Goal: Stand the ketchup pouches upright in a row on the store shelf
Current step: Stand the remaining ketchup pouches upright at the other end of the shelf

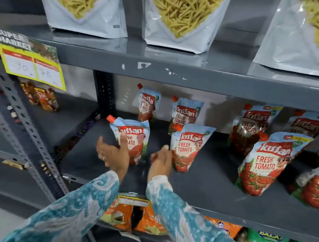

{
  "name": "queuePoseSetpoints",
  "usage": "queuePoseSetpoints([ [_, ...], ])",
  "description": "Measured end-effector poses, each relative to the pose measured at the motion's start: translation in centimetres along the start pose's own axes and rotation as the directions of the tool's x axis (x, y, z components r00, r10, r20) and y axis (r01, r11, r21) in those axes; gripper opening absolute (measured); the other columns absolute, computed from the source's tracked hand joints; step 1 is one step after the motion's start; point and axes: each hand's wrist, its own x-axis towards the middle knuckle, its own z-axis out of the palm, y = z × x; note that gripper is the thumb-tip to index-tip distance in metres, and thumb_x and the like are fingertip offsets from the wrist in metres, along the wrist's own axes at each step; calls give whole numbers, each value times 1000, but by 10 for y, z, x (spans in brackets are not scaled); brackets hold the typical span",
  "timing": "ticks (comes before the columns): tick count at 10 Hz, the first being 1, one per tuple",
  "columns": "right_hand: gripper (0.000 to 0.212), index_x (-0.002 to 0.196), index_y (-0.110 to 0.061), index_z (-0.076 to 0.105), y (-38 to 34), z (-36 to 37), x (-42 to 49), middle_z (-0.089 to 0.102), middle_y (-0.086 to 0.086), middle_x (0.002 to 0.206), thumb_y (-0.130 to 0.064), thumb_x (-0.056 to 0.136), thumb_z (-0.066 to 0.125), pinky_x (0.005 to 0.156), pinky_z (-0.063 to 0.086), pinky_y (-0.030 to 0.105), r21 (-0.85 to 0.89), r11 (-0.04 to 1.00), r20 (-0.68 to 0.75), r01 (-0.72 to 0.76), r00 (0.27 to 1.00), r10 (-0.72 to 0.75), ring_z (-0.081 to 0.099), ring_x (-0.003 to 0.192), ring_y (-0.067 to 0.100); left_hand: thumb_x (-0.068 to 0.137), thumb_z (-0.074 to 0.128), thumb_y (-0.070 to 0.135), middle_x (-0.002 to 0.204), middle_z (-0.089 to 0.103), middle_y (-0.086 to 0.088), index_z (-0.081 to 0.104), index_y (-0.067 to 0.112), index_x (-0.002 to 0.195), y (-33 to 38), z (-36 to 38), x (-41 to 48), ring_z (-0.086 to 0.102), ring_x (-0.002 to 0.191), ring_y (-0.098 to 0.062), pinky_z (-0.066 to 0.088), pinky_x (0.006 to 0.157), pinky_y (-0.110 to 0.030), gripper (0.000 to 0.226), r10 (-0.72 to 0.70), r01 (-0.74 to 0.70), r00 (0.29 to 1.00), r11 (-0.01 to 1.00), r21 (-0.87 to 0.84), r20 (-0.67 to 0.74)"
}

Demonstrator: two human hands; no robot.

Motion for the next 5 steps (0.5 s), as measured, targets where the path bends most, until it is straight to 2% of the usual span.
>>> queuePoseSetpoints([
  [1,32,98,-12,55,-9,21,-5,57,2,84,-32,100,29,56,46,35,-49,993,122,-107,986,112,49,79,15,88,53,51,153,36,-13,23,19,150,-3,-8,20,44,136,-29,40,110,-48,75,-91,160,954,960,-230,286],
  [2,58,123,-2,54,-20,37,9,61,13,116,-42,99,20,52,47,24,-16,961,229,-275,935,271,58,73,18,94,51,42,132,61,-12,46,18,129,9,-9,24,63,116,-30,50,97,-52,43,-48,202,897,929,-310,440],
  [3,61,121,-2,57,-17,41,18,62,19,123,-45,98,20,67,51,29,-5,969,215,-247,946,243,59,68,15,94,51,39,125,63,-10,47,23,118,17,-6,21,64,112,-28,52,95,-53,29,-32,194,886,931,-309,462],
  [4,61,124,-3,55,-13,34,24,61,13,116,-45,98,19,85,42,34,-74,974,197,-212,955,223,61,98,25,92,54,40,128,63,-9,47,26,118,13,-5,24,64,114,-26,51,97,-52,30,-67,239,877,920,-312,476],
  [5,60,128,-3,52,-12,30,27,59,14,124,-43,99,18,88,38,31,-108,972,202,-208,953,226,54,118,27,92,55,40,133,60,-9,48,26,125,6,-6,21,61,118,-25,49,101,-47,36,-66,214,898,929,-301,436],
])
